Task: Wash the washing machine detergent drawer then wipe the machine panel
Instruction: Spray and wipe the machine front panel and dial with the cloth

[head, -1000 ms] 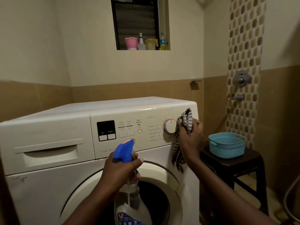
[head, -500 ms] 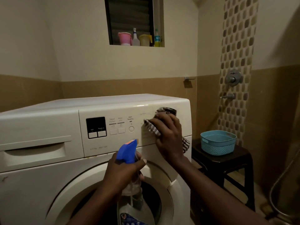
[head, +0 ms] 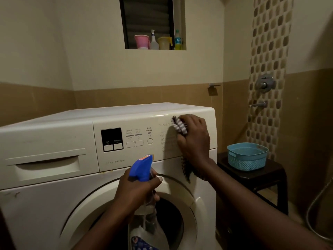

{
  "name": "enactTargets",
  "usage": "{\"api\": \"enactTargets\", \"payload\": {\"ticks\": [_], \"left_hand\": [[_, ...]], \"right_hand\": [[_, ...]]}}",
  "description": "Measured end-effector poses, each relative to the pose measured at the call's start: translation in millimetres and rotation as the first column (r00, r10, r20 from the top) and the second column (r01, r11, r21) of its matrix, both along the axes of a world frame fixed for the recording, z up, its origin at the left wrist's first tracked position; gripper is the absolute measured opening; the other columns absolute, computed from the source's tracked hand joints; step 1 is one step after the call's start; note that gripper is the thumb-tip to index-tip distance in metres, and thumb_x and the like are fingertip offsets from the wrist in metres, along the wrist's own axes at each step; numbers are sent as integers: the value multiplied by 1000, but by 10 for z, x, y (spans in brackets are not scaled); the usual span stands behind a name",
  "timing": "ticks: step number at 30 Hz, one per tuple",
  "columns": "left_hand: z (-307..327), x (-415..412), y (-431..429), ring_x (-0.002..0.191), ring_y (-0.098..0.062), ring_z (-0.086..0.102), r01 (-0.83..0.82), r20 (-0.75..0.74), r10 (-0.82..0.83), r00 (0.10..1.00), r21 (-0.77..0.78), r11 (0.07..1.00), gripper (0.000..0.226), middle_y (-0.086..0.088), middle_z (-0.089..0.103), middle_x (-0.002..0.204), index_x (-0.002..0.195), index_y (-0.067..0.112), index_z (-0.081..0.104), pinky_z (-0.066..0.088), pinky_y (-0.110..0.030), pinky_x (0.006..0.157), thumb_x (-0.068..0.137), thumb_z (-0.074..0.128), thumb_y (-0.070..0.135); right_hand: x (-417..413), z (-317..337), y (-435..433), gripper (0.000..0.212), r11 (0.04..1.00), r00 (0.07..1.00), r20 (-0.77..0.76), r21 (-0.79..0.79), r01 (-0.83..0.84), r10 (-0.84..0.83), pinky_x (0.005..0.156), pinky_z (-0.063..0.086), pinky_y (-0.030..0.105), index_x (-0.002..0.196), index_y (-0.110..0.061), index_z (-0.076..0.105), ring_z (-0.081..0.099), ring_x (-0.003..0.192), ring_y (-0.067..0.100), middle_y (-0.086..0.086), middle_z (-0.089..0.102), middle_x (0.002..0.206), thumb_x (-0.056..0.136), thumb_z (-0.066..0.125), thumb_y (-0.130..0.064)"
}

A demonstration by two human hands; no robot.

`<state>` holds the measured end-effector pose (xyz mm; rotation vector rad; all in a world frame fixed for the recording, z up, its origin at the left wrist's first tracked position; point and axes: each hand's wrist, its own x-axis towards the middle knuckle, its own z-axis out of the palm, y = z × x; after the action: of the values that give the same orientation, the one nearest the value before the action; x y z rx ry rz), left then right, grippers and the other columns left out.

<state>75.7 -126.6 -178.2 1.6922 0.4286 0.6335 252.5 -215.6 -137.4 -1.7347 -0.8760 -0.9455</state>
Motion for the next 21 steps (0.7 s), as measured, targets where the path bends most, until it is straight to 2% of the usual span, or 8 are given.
{"api": "enactTargets", "payload": {"ticks": [3,5,8,9,11,14,17,21], "left_hand": [[19,14,-36,54,-30,66,0,10,0,1000,3,1000,18,-14,64,66,92,2,62,55,-36,59,80,75,3],[23,30,-56,54,-30,66,2,11,-2,1000,7,1000,18,-14,64,66,92,3,62,56,-37,61,80,76,4],[27,40,-71,54,-31,65,6,15,-6,1000,5,1000,17,-14,63,66,91,3,62,54,-40,62,81,75,4],[26,38,-71,54,-32,65,8,20,-8,1000,5,1000,17,-14,62,65,90,3,61,53,-40,62,81,75,3],[28,33,-70,53,-32,65,9,15,-9,1000,6,1000,16,-13,61,63,89,2,61,53,-40,61,81,75,2],[30,3,-56,54,-31,66,3,-2,-3,1000,16,1000,17,-13,63,64,90,3,61,55,-40,63,81,75,3],[43,-27,-47,54,-28,66,-4,-28,5,1000,13,1000,18,-15,65,68,92,3,62,57,-39,65,80,76,4],[30,-46,-30,54,-26,66,-15,-43,15,999,-2,1000,20,-17,65,71,95,3,62,58,-39,65,80,76,4]], "right_hand": [[6,2,-54,30,956,951,300,-294,19,73,79,41,33,98,-18,60,52,102,22,0,65,100,71,52,-27],[20,-15,-58,31,903,903,402,-428,42,149,75,38,30,92,-16,62,57,94,25,1,67,94,70,48,-32],[95,-42,-73,29,908,873,471,-411,89,128,72,47,32,97,-15,65,59,96,24,3,68,100,76,53,-30],[115,-48,-88,26,937,894,438,-341,71,91,75,49,34,101,-15,66,58,101,24,3,68,105,77,59,-25],[140,-61,-123,35,986,964,263,-164,2,42,81,51,36,109,-15,65,55,110,23,2,66,113,74,66,-13],[127,-128,-110,43,998,999,23,54,-45,44,84,48,33,116,-14,62,53,112,19,1,65,116,73,55,-11],[22,-263,-19,31,958,988,-149,286,-1,46,85,48,32,114,-12,60,56,103,18,2,63,110,84,54,-12],[-195,-431,194,25,863,899,-434,474,175,56,88,48,33,117,-12,51,53,107,17,2,52,118,94,53,-23]]}}
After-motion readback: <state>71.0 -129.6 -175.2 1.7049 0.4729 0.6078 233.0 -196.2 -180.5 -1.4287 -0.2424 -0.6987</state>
